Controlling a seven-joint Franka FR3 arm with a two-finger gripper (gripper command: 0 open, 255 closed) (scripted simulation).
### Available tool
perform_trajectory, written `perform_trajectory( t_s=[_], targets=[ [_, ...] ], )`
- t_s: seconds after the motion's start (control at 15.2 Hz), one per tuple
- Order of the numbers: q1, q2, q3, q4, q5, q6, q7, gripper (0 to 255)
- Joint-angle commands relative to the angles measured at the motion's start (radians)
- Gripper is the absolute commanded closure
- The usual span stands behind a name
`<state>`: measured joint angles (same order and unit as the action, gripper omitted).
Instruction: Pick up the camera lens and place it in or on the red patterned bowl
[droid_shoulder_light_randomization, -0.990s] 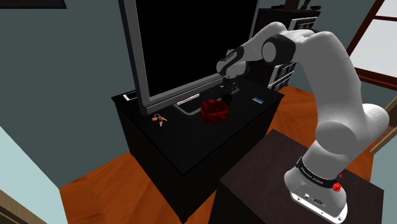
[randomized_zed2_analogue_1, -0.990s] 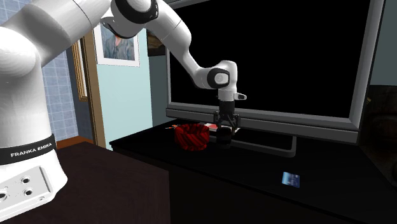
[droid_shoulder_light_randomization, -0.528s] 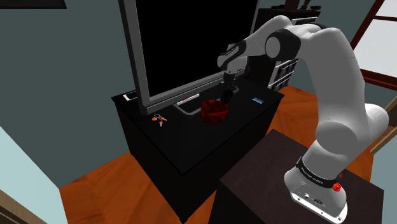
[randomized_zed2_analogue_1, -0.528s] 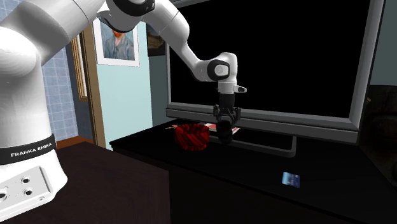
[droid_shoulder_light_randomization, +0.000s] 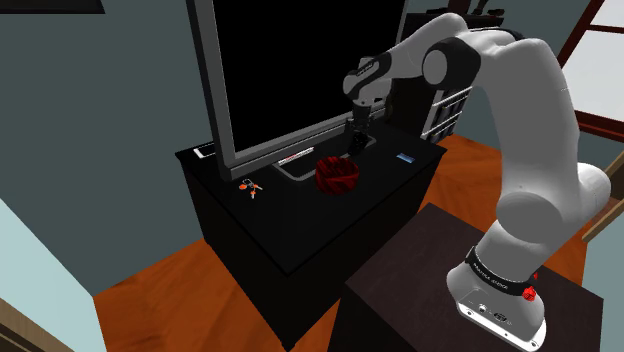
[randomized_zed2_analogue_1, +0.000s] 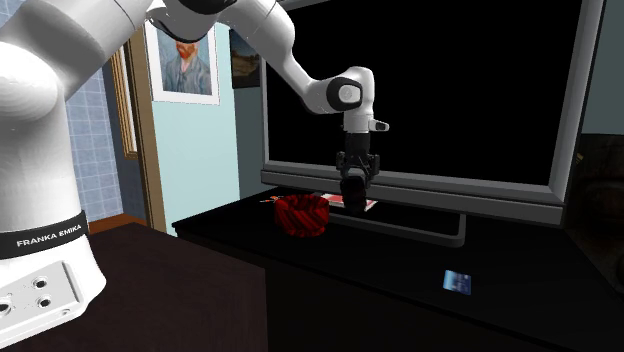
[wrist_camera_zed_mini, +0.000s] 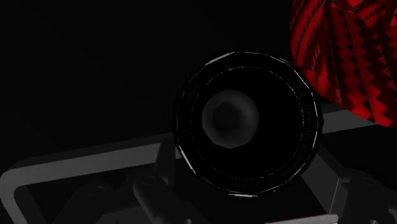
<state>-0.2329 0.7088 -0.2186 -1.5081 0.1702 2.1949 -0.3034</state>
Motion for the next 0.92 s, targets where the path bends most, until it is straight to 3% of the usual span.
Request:
perform_trajectory(
  t_s=[0.0,0.86],
  targets=[
    [0.002,-0.019,-0.003,-0.002,-0.004,-0.016,0.001,255],
    [0.008,-0.102,-0.017,0.043,-0.024,-0.143,0.013,255]
  ],
)
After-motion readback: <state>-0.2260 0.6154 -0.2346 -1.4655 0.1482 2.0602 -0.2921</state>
